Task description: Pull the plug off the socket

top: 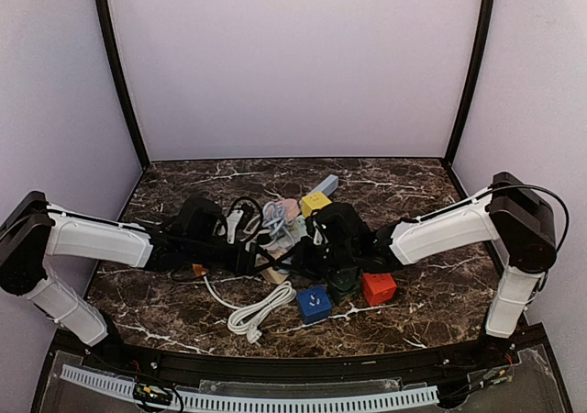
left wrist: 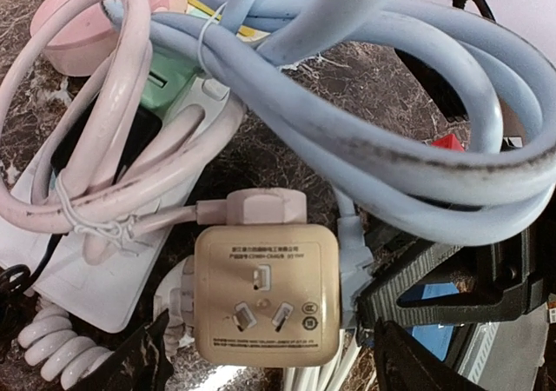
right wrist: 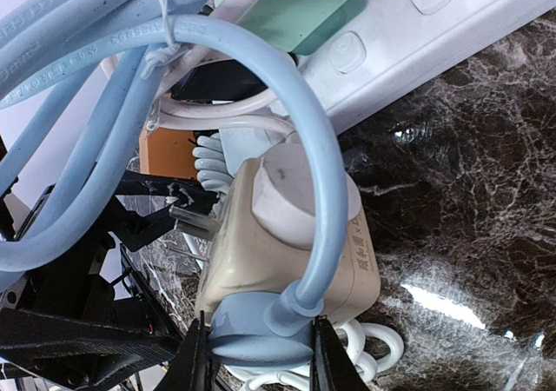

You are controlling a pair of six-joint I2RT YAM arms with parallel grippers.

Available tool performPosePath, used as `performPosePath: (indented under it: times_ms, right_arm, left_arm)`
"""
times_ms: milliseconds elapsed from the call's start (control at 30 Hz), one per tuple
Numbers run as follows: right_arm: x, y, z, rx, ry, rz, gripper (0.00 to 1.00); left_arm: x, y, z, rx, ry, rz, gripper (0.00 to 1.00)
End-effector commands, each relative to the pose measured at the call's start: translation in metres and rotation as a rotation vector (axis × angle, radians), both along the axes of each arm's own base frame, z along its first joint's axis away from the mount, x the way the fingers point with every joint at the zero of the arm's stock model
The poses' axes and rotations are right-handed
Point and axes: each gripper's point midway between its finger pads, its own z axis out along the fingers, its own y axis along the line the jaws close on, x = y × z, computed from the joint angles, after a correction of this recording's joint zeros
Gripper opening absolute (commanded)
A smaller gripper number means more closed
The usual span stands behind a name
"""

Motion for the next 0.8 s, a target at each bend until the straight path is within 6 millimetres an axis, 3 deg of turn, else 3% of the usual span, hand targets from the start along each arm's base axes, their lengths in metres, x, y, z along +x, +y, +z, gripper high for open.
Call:
performPosePath:
  times_ms: [0,100,300,667,767]
  right_arm:
    - [-0.002,0.012,0.020,0.060,-0.036,0.021,0.00]
    - [-0.002,0.014,0.021,0.062,-0.034,0.024,0.00]
    - [-0.001,0.015,0.020,0.063,-0.033,0.027,0.00]
    - [-0.001,0.017,0.023,0.071,-0.034,0.028,0.00]
    - [-0.002,0.017,0.023,0.076,-0.035,0.036,0.00]
  left_arm:
    - [-0.005,0.003,-0.008,0.026,0.009,-0.022,0.82]
    - [-0.006,0.003,-0.014,0.043,0.015,-0.032,0.82]
    - [-0.011,-0.007,-0.021,0.009,0.048,-0.078,0.65]
    - [-0.014,-0.001,-0.037,0.045,0.070,-0.074,0.62]
    - [-0.010,-0.006,-0.037,0.042,0.068,-0.075,0.54]
